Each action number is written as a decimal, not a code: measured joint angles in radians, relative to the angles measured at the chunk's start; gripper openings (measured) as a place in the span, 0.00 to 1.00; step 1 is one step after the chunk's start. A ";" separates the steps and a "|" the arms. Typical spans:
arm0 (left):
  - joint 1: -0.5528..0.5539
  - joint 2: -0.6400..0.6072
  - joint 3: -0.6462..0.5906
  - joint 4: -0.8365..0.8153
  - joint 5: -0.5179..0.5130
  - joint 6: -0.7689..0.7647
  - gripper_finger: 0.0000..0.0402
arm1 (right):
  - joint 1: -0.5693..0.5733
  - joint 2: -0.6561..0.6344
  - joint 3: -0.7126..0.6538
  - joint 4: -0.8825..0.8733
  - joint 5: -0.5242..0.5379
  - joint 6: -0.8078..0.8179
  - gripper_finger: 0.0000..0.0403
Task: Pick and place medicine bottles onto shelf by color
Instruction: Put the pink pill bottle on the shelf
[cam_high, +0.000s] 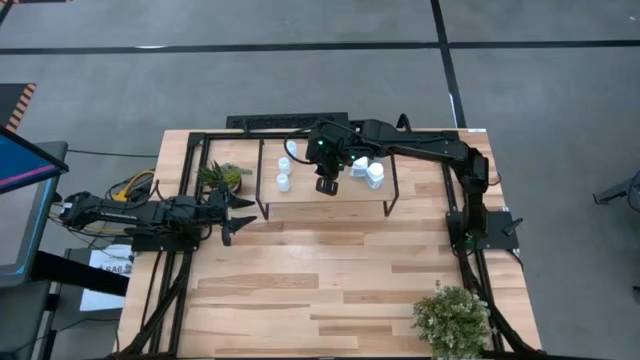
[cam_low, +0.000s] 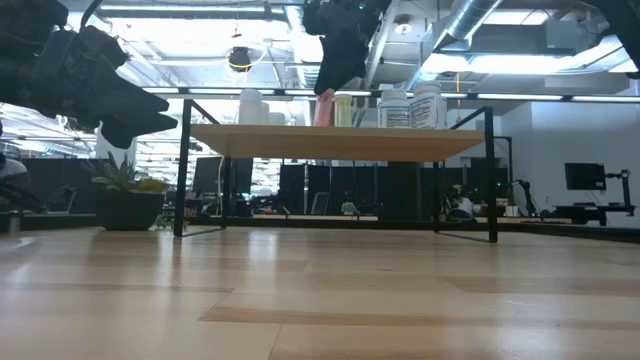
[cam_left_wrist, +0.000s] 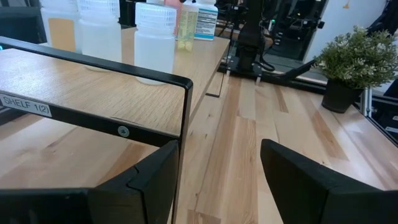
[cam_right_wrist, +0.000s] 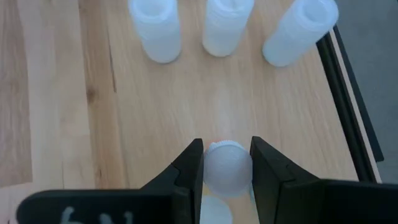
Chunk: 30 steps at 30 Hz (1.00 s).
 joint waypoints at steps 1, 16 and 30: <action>0.000 0.000 0.000 0.000 0.000 0.000 0.53 | 0.000 0.000 0.000 -0.010 0.000 0.000 0.26; 0.000 0.000 0.000 0.000 -0.002 -0.001 0.53 | -0.009 0.031 0.001 -0.013 0.005 -0.006 0.26; 0.000 0.000 0.000 0.000 -0.002 -0.001 0.53 | -0.014 0.031 0.001 -0.024 0.006 -0.007 0.40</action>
